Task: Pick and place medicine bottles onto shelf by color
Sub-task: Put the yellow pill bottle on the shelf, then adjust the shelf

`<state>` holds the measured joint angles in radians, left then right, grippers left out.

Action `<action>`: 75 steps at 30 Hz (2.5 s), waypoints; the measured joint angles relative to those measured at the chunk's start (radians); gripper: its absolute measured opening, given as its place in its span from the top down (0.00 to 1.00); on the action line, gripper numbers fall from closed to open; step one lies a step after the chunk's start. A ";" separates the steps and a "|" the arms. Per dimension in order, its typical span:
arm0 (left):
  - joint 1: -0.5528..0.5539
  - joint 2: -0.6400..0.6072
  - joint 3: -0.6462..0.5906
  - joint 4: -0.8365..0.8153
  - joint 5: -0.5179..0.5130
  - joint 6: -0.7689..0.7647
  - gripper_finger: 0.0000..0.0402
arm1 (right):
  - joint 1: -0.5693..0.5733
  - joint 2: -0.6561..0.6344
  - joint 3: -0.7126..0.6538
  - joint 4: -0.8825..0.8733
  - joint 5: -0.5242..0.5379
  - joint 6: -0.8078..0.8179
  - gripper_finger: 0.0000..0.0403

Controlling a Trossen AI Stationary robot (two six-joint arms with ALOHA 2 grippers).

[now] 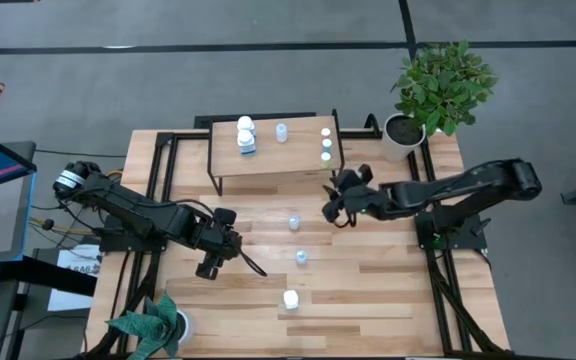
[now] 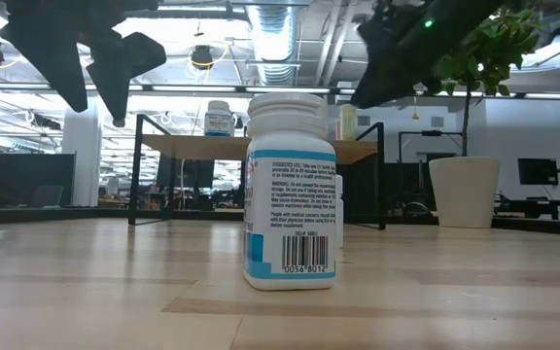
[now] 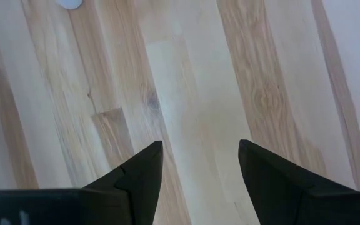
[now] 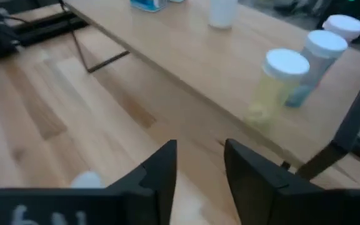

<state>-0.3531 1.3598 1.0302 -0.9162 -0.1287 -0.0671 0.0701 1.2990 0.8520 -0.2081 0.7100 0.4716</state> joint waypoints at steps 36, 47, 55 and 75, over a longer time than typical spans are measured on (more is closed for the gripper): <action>0.000 0.000 0.000 0.003 -0.003 0.002 0.51 | -0.180 0.083 0.000 0.092 0.044 -0.008 0.82; 0.000 0.000 0.000 0.003 -0.002 0.002 0.51 | -0.167 0.055 0.007 0.084 0.044 -0.009 0.82; 0.000 0.000 0.000 0.007 -0.002 -0.009 0.51 | -0.008 -0.091 0.095 -0.150 -0.206 -0.008 0.82; 0.149 0.000 0.000 -0.326 -0.278 -0.198 0.51 | 0.278 0.035 0.095 -0.336 -0.340 0.157 0.82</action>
<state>-0.2040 1.3594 1.0306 -1.2425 -0.4066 -0.2656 0.3481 1.3336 0.9466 -0.5443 0.3697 0.6286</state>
